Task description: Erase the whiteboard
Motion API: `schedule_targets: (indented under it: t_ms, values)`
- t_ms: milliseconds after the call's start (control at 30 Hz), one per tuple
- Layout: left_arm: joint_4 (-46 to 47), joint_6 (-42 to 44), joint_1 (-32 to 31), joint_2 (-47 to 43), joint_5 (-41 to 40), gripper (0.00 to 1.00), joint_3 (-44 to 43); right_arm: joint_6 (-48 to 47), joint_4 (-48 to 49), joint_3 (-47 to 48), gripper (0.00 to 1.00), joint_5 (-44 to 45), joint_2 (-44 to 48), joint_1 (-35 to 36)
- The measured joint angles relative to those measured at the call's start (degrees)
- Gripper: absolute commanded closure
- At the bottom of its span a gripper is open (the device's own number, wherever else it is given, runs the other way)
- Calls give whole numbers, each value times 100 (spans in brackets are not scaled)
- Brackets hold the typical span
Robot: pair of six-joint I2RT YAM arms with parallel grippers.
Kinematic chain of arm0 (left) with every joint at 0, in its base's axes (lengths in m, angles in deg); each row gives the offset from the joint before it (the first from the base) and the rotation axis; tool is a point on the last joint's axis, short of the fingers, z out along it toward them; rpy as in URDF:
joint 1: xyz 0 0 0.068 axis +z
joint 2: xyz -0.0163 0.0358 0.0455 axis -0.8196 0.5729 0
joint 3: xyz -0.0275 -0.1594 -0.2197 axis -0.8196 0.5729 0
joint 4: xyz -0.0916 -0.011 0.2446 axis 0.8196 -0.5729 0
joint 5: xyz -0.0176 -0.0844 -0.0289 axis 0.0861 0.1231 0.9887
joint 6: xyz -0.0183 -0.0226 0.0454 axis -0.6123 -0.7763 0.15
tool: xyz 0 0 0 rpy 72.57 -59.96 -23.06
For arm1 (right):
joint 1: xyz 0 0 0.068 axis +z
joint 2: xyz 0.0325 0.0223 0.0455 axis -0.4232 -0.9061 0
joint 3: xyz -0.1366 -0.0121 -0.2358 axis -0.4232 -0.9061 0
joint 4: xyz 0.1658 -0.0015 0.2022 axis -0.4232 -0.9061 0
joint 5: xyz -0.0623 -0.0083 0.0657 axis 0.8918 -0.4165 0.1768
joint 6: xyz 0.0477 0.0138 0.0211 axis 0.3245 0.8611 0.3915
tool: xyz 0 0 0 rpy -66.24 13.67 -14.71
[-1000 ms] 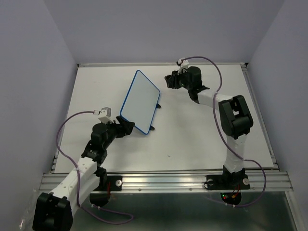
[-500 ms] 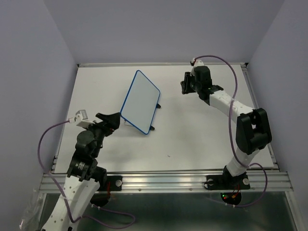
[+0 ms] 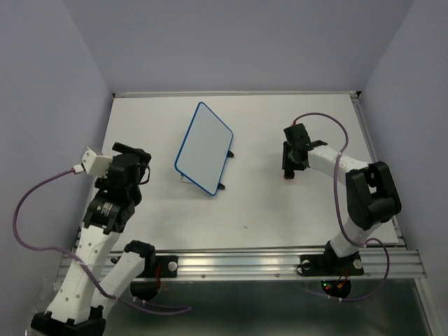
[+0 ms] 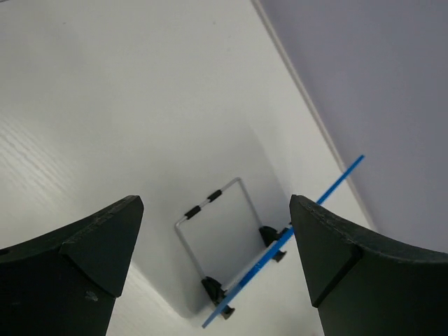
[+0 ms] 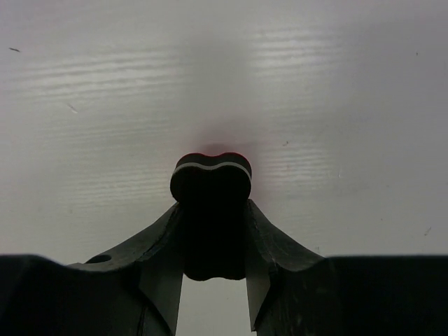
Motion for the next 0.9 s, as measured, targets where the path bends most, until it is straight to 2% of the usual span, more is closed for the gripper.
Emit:
schedule_targets:
  t_ms: [67, 100, 133, 167, 367, 700, 900]
  values:
    - [-138, 15, 2, 267, -74, 1, 2, 74, -46, -118, 53, 33, -28, 0]
    - [-146, 55, 0, 372, -90, 1, 28, 140, -44, -184, 30, 39, -59, 0]
    - [-144, 85, 0, 380, -96, 1, 50, 151, -31, -219, 19, 37, -68, 0]
    - [-142, 118, -2, 339, -109, 1, 79, 225, -28, -254, 0, 28, -83, 0]
    - [-181, 254, 0, -94, -345, 1, 59, 356, -31, -295, 0, 35, 136, 2]
    - [-317, 483, 0, -52, -402, 1, -101, 463, 24, 160, 0, 968, 2573, 2]
    - [-369, 588, 0, 72, -407, 1, -214, 461, 42, 111, 0, 1735, 3652, 0]
